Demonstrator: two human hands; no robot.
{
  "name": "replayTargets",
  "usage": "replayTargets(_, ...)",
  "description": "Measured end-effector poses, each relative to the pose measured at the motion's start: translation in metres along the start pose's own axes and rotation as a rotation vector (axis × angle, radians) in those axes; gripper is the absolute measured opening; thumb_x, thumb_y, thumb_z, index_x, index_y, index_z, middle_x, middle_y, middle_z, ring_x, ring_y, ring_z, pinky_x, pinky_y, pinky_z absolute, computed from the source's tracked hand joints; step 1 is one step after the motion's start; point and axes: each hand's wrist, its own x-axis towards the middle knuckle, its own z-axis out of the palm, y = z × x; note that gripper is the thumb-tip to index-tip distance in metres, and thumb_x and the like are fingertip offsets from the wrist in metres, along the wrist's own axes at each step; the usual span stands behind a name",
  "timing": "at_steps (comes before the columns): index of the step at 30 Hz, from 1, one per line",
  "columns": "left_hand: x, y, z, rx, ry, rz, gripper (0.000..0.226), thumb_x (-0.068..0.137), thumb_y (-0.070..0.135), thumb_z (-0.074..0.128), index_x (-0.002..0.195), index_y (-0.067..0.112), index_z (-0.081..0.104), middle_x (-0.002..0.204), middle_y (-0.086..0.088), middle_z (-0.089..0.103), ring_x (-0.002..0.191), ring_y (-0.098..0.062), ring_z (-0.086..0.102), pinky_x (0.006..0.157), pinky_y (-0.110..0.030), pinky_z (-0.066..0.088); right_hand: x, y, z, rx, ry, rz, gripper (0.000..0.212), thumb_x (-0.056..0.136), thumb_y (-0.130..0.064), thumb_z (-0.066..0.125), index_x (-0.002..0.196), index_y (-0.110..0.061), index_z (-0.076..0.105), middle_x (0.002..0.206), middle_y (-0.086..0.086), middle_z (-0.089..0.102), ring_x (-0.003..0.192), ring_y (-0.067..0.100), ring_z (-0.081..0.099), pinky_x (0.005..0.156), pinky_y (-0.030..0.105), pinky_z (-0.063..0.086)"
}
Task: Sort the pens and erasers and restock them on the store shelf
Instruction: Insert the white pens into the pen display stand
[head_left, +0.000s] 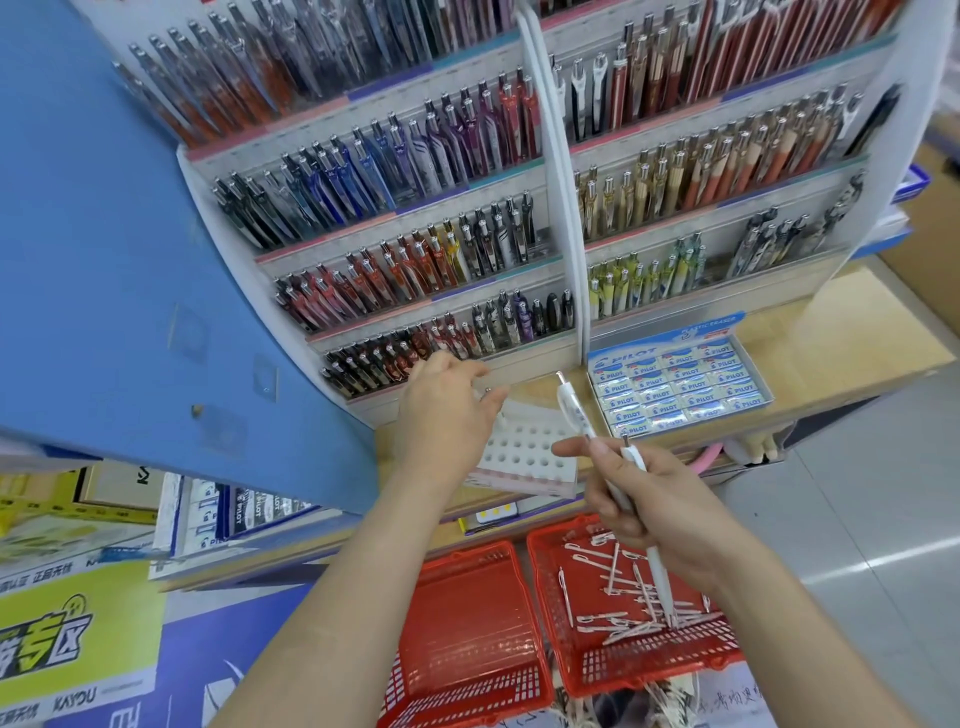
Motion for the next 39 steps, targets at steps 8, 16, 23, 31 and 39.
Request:
replayTargets(8, -0.031, 0.029, -0.042, -0.913, -0.407, -0.116, 0.013, 0.087, 0.008, 0.064, 0.099, 0.008, 0.07, 0.067, -0.001, 0.064, 0.063, -0.013, 0.062, 0.062, -0.024, 0.053, -0.007, -0.012, 0.009, -0.052, -0.15, 0.062, 0.028, 0.091, -0.036, 0.05, 0.093, -0.018, 0.072, 0.056, 0.011, 0.046, 0.037, 0.011, 0.023, 0.041, 0.02, 0.011)
replayTargets(16, -0.027, 0.002, -0.063, -0.839, -0.022, -0.246, 0.013, 0.082, 0.005, 0.069, 0.078, 0.017, 0.072, 0.063, -0.005, 0.069, 0.055, -0.014, 0.064, 0.059, -0.028, 0.057, 0.008, -0.003, 0.002, 0.046, 0.303, 0.058, 0.014, 0.092, -0.019, 0.056, 0.082, -0.011, 0.052, 0.06, 0.006, 0.045, 0.037, 0.01, 0.028, 0.036, 0.018, 0.018)
replayTargets(23, -0.026, -0.022, -0.055, -0.462, 0.175, -0.153, 0.019, 0.081, 0.018, 0.071, 0.069, 0.033, 0.068, 0.061, 0.015, 0.066, 0.062, -0.006, 0.063, 0.068, -0.031, 0.056, 0.01, 0.005, -0.017, 0.448, 0.407, 0.015, 0.032, 0.079, 0.016, 0.03, 0.087, -0.004, 0.053, 0.078, 0.009, 0.044, 0.059, 0.014, 0.039, 0.048, 0.023, 0.036)
replayTargets(31, -0.026, -0.021, -0.026, -0.289, 0.147, -0.014, 0.009, 0.085, 0.021, 0.067, 0.083, 0.016, 0.073, 0.07, 0.003, 0.069, 0.069, -0.017, 0.062, 0.069, -0.04, 0.052, 0.0, 0.001, -0.009, 0.399, 0.248, -0.004, 0.025, 0.097, -0.027, 0.047, 0.116, -0.025, 0.063, 0.071, 0.008, 0.058, 0.052, 0.018, 0.047, 0.041, 0.021, 0.04)
replayTargets(39, -0.018, -0.022, -0.012, -0.173, 0.116, 0.048, 0.013, 0.085, 0.027, 0.068, 0.089, 0.016, 0.074, 0.075, 0.002, 0.066, 0.07, -0.014, 0.057, 0.068, -0.029, 0.044, -0.002, 0.003, -0.01, 0.406, 0.207, 0.034, 0.022, 0.097, -0.02, 0.048, 0.11, -0.011, 0.064, 0.071, 0.01, 0.052, 0.052, 0.016, 0.042, 0.038, 0.02, 0.034)
